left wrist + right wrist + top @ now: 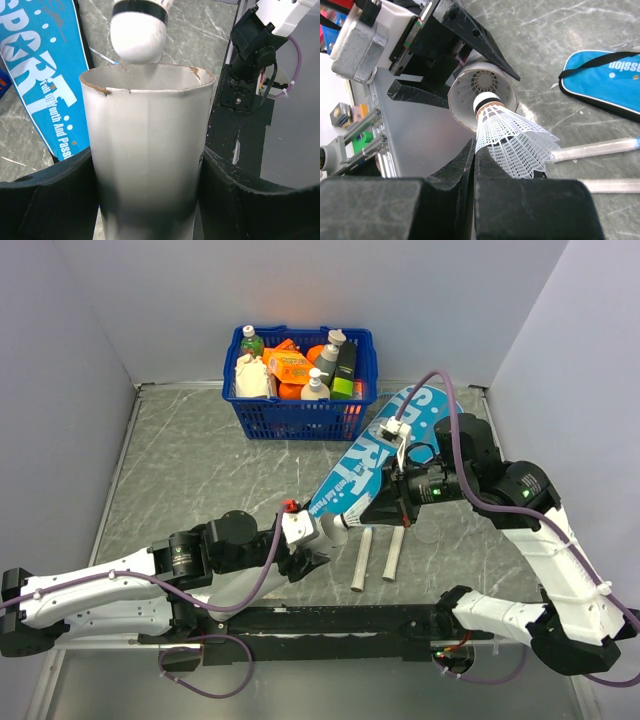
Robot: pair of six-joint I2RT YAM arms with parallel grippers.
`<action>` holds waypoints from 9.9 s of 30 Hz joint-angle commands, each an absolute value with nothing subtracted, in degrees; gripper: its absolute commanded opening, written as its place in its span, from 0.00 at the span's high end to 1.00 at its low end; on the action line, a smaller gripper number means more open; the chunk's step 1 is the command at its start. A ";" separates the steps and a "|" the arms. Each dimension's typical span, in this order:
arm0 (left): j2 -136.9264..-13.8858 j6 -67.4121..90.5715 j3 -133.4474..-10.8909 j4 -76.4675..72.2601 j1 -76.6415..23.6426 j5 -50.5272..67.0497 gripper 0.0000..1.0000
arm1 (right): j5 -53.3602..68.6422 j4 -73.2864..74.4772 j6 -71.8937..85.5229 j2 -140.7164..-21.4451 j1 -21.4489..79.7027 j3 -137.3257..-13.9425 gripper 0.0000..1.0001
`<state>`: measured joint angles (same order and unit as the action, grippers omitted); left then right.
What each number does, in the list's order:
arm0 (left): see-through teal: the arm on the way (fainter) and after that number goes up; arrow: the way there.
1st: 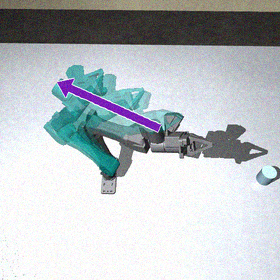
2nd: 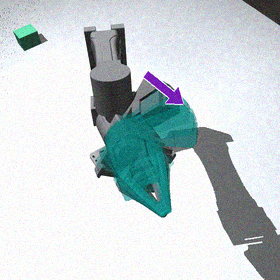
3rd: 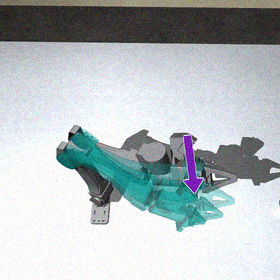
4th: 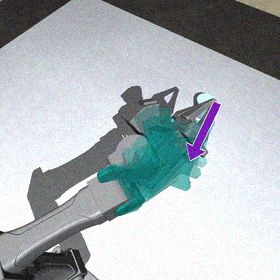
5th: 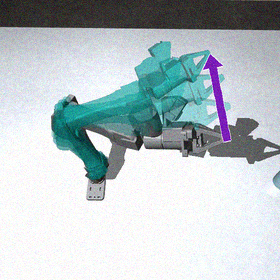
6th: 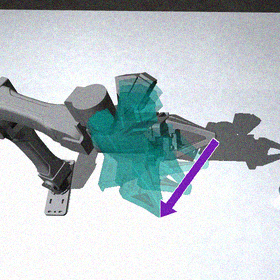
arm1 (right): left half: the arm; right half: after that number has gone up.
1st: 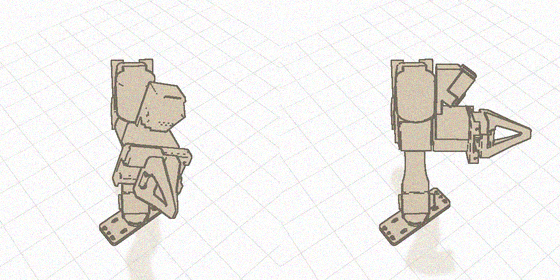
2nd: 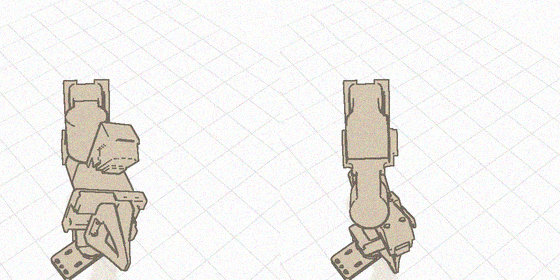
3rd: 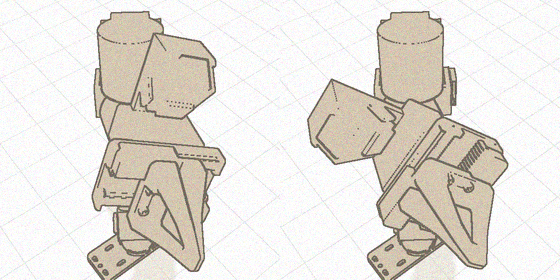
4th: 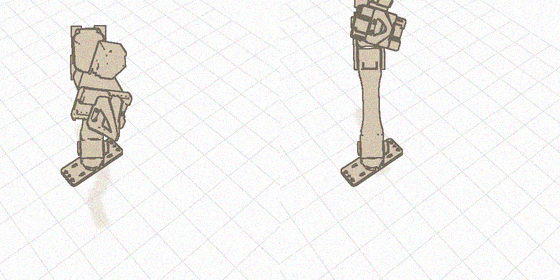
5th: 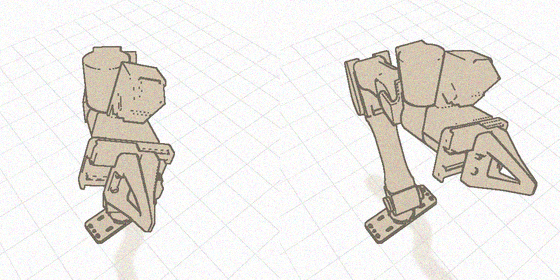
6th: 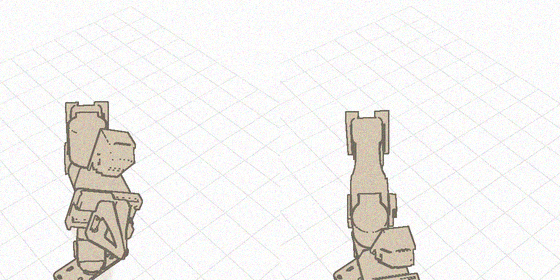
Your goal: Pack up the badminton gear
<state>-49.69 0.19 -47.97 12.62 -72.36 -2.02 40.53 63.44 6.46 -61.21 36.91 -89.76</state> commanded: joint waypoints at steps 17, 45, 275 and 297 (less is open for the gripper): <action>-49.22 -2.02 -47.99 13.10 -72.60 -2.81 0.99 | 43.07 48.35 10.28 -69.34 46.05 -82.09 1.00; -49.92 -2.02 -48.08 12.83 -72.60 -2.29 0.98 | 39.46 39.29 19.86 -65.14 42.47 -80.24 0.39; -50.45 -0.79 -49.13 12.57 -72.51 3.78 0.97 | 43.68 41.22 26.10 -55.37 50.62 -72.25 0.92; -50.01 -0.88 -49.13 12.66 -72.51 3.51 0.98 | 44.12 38.50 26.89 -56.43 53.61 -71.02 0.72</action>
